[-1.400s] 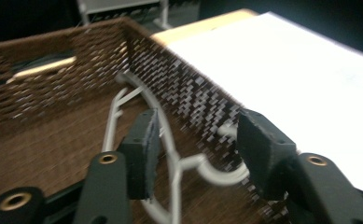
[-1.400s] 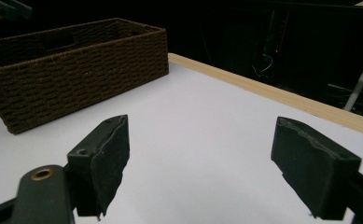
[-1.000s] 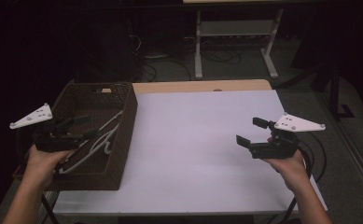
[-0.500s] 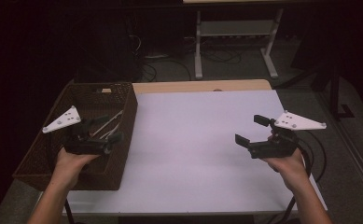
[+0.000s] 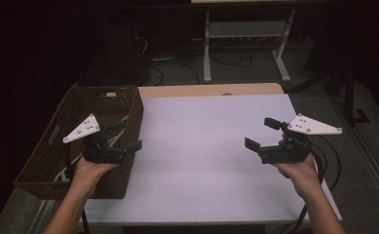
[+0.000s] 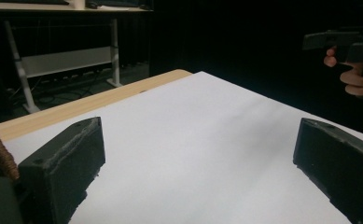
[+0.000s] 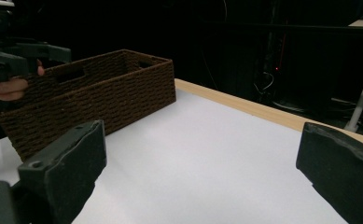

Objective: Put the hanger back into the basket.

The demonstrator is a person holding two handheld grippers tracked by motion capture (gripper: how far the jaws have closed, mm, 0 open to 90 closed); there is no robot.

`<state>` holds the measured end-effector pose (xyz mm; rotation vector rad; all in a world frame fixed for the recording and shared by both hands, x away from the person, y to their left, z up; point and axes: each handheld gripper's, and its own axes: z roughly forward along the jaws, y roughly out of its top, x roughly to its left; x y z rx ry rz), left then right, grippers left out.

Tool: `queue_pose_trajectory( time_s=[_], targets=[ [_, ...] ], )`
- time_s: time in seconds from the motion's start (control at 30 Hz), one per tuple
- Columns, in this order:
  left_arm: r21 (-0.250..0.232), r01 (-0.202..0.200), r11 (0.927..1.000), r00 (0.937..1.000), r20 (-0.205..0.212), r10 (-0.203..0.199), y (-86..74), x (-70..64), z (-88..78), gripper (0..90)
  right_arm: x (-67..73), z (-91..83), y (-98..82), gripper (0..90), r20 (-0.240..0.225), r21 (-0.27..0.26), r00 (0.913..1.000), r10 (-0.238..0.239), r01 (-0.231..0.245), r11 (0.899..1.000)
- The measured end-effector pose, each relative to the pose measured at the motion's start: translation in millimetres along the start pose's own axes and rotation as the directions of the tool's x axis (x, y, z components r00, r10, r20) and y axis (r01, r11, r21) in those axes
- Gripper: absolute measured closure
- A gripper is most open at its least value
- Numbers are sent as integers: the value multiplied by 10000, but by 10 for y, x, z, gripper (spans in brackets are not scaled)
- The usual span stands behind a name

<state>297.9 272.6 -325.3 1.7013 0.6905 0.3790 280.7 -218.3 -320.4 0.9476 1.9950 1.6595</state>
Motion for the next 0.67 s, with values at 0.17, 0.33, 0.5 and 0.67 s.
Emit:
queue_pose_trajectory(
  time_s=[0.17,0.33,0.5,0.67],
  targets=[
    [14,-92,10000,9999,44,92,-31,-4,22,21,0,1,9,11,28,-124,10000,-22,22,9999],
    [-71,-35,10000,10000,31,35,-50,-4,24,21,8,7,16,11,10,-169,10000,11,-11,9999],
    [-66,7,10000,10000,91,-7,-62,6,17,21,10,10,15,11,7,-143,10000,-3,3,9999],
    [-70,19,10000,9999,124,-18,-61,9,12,21,10,10,15,11,-14,-152,10000,-1,1,9999]
  ],
)
